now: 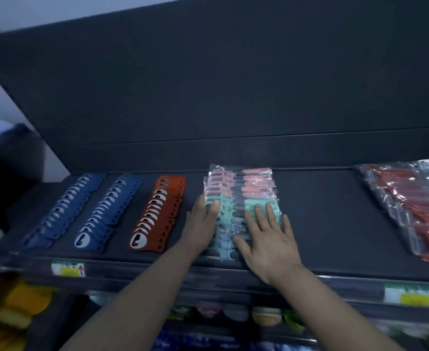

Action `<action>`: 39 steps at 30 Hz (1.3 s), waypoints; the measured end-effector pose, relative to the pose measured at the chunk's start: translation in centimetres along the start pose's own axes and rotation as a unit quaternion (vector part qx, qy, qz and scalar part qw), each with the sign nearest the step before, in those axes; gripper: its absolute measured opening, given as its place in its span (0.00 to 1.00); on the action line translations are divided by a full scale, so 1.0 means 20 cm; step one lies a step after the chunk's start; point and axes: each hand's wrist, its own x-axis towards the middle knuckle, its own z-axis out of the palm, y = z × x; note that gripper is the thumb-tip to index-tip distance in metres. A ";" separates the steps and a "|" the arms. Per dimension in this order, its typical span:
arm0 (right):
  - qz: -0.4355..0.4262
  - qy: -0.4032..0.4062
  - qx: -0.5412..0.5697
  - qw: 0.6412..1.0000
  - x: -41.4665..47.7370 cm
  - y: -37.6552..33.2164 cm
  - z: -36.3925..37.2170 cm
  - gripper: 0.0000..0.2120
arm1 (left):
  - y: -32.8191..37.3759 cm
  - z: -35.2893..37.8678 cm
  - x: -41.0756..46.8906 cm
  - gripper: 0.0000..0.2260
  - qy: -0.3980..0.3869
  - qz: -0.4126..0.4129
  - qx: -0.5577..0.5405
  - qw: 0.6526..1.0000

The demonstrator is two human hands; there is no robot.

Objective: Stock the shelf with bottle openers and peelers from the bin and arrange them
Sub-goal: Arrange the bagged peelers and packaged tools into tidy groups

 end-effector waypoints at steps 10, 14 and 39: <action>0.014 -0.024 -0.024 0.999 -0.01 0.22 -0.01 0.34 | 0.13 0.20 0.00 0.35 -0.030 -0.033 -0.006 0.999; 0.024 -0.026 -0.023 0.999 -0.06 0.35 -0.05 0.34 | 0.20 0.32 -0.04 0.33 -0.048 -0.025 0.010 0.998; 0.080 0.008 -0.027 0.996 0.29 0.13 -0.08 0.32 | -0.01 0.02 0.56 0.30 -0.016 -0.009 0.048 0.999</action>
